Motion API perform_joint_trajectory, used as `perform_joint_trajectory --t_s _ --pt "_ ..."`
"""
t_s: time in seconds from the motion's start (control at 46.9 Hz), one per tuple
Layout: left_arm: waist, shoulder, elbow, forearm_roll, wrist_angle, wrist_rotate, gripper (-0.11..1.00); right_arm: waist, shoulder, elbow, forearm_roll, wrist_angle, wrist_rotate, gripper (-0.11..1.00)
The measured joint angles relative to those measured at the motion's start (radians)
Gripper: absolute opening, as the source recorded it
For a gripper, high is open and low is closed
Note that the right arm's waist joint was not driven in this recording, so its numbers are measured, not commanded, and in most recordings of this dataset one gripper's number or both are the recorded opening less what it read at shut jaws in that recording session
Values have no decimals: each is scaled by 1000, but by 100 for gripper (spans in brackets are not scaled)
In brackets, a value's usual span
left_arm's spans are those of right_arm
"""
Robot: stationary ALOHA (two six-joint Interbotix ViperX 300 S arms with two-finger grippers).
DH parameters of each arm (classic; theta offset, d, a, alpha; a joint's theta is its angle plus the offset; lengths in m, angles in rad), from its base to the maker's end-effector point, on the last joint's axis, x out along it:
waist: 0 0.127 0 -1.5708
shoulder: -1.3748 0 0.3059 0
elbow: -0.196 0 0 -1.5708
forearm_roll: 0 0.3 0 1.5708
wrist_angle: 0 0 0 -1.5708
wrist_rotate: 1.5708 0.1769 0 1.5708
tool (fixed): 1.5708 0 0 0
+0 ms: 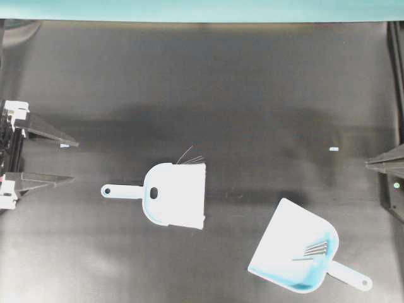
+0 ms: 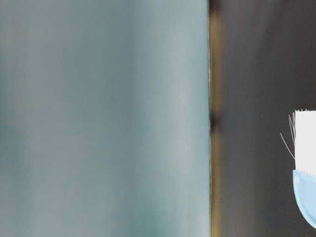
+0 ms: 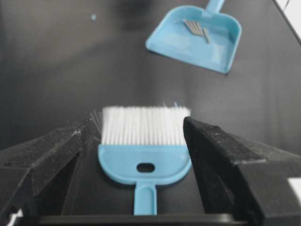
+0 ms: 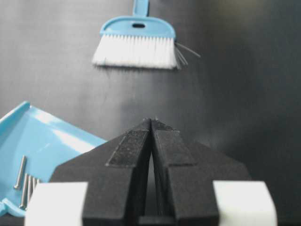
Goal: Hold the dustpan with a person, while the left arm uses a hand brush to gather the screws into the dustpan.
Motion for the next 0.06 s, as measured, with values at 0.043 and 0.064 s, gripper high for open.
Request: perform_joint_trajectory --t_s 0.043,0.064 --pt "2 0 0 0 0 -2 74 0 0 2 0 0 0 -1" --pt "0 0 0 0 0 -2 74 0 0 0 0 0 0 -1"
